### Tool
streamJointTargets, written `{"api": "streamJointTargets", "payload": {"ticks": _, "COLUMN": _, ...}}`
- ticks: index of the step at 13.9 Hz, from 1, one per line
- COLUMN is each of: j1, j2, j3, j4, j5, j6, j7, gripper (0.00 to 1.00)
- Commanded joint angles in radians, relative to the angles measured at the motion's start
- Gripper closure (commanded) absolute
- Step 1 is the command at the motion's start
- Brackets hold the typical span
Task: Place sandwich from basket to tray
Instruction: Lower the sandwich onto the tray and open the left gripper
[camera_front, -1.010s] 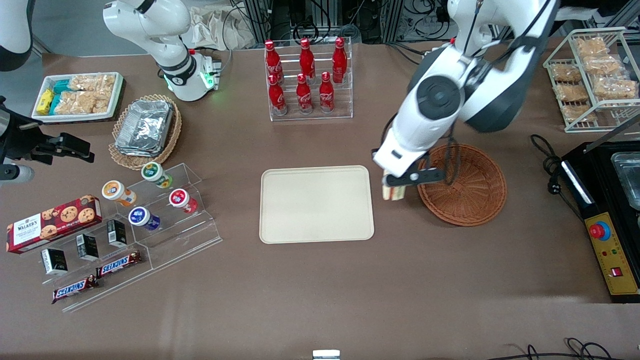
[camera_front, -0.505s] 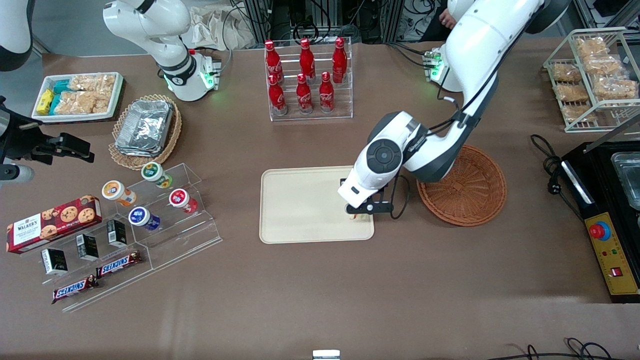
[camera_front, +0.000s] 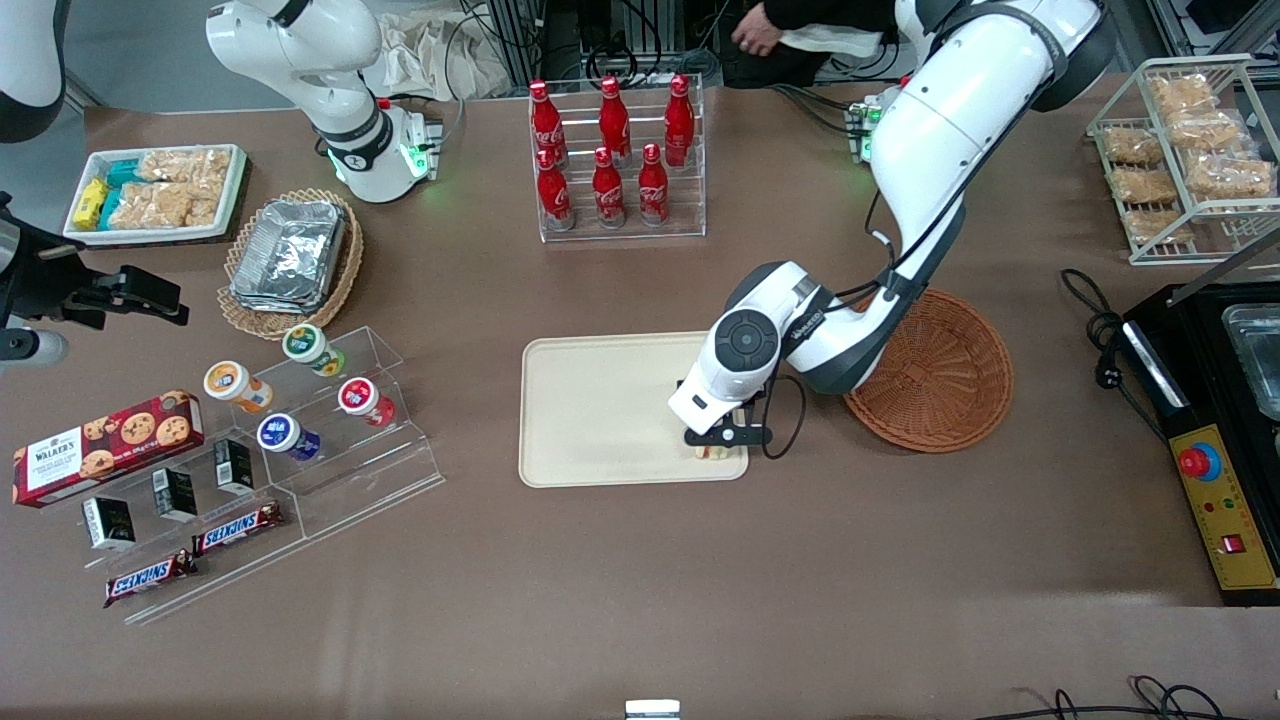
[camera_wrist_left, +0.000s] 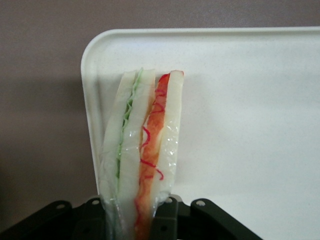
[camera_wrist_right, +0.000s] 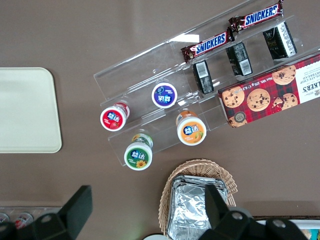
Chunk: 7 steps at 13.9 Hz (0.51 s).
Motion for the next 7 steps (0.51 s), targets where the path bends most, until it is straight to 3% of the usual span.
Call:
{"api": "streamJointTargets", "payload": {"ticks": 1, "j1": -0.011, "j2": 0.038, "j3": 0.002, "j4": 0.039, "j5": 0.044, "j6": 0.007, "j7": -0.042, "gripper": 0.66}}
{"api": "streamJointTargets", "payload": {"ticks": 2, "j1": -0.011, "j2": 0.042, "j3": 0.002, "j4": 0.039, "j5": 0.062, "j6": 0.009, "j7": -0.042, "gripper": 0.15}}
{"api": "streamJointTargets", "payload": {"ticks": 3, "j1": -0.011, "j2": 0.039, "j3": 0.002, "j4": 0.039, "j5": 0.078, "j6": 0.009, "j7": -0.044, "gripper": 0.0}}
{"api": "streamJointTargets", "payload": {"ticks": 7, "j1": -0.002, "j2": 0.014, "j3": 0.0, "j4": 0.07, "j5": 0.081, "j6": 0.004, "j7": -0.061, "gripper": 0.0}}
